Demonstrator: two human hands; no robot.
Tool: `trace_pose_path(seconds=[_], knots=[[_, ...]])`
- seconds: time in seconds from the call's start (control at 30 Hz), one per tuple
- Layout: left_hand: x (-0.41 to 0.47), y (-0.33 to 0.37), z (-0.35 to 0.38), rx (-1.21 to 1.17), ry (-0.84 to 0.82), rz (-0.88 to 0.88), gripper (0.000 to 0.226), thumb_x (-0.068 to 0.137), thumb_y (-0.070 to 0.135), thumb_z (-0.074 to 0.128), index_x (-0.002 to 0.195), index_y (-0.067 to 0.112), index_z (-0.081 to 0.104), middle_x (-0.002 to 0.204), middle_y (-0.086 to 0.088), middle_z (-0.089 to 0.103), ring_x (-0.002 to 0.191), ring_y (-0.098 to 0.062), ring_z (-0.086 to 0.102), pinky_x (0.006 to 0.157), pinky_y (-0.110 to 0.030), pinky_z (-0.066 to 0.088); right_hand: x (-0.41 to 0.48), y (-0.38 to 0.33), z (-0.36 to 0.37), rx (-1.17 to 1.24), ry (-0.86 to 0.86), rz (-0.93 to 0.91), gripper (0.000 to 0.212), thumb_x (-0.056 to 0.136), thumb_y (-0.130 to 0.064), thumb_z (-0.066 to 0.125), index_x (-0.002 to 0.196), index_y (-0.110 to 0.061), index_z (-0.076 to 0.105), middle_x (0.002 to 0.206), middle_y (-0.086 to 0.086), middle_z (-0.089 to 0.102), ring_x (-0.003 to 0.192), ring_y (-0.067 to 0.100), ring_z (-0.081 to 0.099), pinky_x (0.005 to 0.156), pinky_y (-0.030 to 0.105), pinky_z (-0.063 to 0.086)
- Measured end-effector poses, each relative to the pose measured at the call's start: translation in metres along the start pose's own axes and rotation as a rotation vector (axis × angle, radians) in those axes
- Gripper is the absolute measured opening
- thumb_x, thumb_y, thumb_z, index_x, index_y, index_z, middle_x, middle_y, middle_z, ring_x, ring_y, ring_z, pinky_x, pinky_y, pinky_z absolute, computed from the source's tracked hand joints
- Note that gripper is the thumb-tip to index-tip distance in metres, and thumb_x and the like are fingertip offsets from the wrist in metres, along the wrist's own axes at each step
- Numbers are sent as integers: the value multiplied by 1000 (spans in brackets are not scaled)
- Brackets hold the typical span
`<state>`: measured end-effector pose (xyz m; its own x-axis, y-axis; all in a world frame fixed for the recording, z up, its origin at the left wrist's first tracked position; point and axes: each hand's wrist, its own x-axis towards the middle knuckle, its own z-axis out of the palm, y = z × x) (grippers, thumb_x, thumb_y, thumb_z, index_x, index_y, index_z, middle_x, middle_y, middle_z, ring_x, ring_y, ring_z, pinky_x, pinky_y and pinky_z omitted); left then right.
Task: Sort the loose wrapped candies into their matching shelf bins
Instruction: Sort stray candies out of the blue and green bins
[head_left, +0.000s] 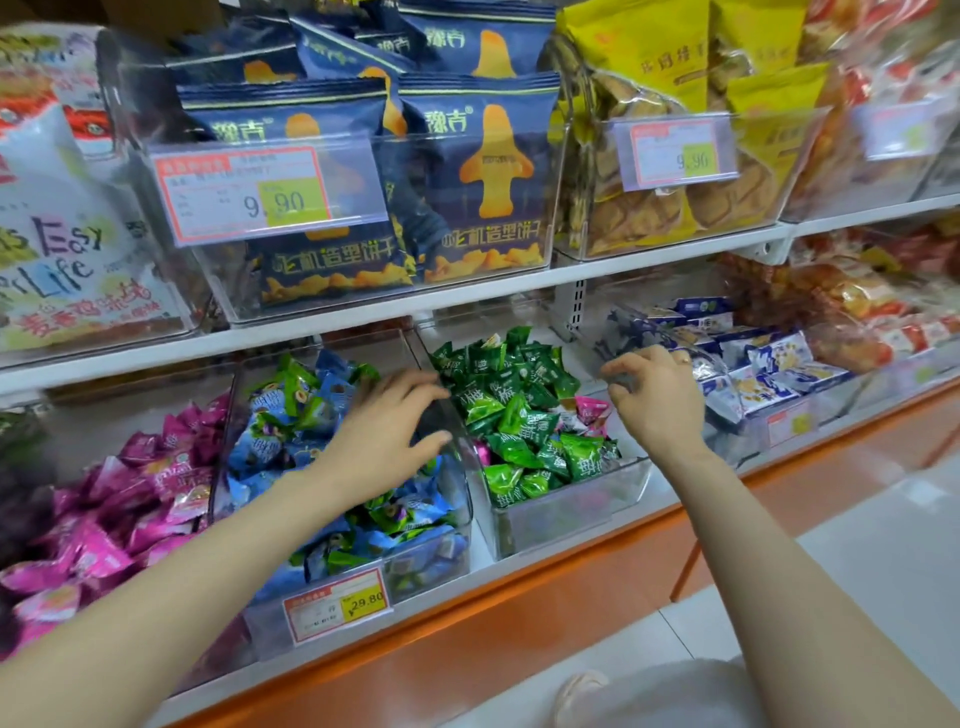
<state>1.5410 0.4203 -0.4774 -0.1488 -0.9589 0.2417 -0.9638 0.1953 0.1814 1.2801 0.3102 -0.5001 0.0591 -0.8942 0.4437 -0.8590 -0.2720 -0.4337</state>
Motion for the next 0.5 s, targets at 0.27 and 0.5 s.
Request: trace_pose_path(seconds=[0.27,0.5], knots=[[84,40,22,64,-342,335,50,90,41,56,137,38,40,156,9,14,144,-13,2,116,-48,-3,7,0,22,-443,-194,-127,29,89,-39,56,116,-31,65,141,12,39,141,32,16,110,61,1],[111,27,34,206,-388,205,40,94,44,47,132,34,46,157,12,4,144,-14,-3,113,-49,-8,9,2,30,-468,-96,-163,17,78,-24,69,95,-24,74,126,11,52,128,35,36,111,58,15]])
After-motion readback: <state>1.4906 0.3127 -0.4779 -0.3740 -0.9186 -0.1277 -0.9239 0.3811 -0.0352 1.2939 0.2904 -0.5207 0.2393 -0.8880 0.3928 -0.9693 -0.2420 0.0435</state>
